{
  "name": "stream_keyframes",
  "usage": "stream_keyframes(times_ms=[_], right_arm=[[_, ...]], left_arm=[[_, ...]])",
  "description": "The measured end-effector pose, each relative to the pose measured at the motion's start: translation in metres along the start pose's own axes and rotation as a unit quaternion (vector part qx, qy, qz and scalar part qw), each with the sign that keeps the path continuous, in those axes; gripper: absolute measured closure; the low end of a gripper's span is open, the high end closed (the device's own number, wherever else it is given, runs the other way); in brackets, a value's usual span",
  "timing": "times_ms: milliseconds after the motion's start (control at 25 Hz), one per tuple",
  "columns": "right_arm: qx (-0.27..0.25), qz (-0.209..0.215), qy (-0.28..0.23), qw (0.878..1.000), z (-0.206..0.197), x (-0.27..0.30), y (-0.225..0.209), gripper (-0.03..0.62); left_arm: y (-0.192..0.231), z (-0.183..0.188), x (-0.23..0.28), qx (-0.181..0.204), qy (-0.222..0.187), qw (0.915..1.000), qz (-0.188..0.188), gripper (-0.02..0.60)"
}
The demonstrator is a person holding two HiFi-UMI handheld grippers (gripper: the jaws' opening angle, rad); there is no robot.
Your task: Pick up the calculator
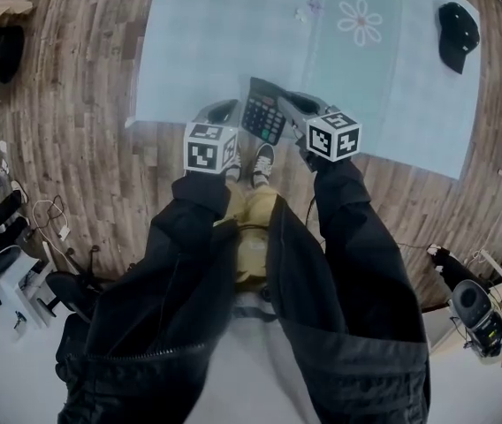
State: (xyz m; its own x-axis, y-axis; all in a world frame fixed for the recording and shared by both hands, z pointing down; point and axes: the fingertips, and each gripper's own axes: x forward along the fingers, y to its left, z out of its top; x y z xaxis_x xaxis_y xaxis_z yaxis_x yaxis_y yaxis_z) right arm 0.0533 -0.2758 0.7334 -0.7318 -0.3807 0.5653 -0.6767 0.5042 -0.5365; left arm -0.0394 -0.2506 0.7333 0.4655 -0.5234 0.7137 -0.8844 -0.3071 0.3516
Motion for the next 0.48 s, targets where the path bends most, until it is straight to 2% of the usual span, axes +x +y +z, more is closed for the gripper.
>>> stream_keyframes(times_ms=[240,480], right_arm=[[0.018,-0.027,-0.093,0.995,0.031,-0.04,0.026,0.52],[0.027,-0.068,-0.18,0.981,0.073,-0.088,0.044,0.522]], left_arm=[[-0.012,0.022,-0.028,0.009,-0.041,0.9991,-0.002,0.581],[-0.029,0.07,-0.06,0.021,-0.1,0.9947,-0.008,0.581]])
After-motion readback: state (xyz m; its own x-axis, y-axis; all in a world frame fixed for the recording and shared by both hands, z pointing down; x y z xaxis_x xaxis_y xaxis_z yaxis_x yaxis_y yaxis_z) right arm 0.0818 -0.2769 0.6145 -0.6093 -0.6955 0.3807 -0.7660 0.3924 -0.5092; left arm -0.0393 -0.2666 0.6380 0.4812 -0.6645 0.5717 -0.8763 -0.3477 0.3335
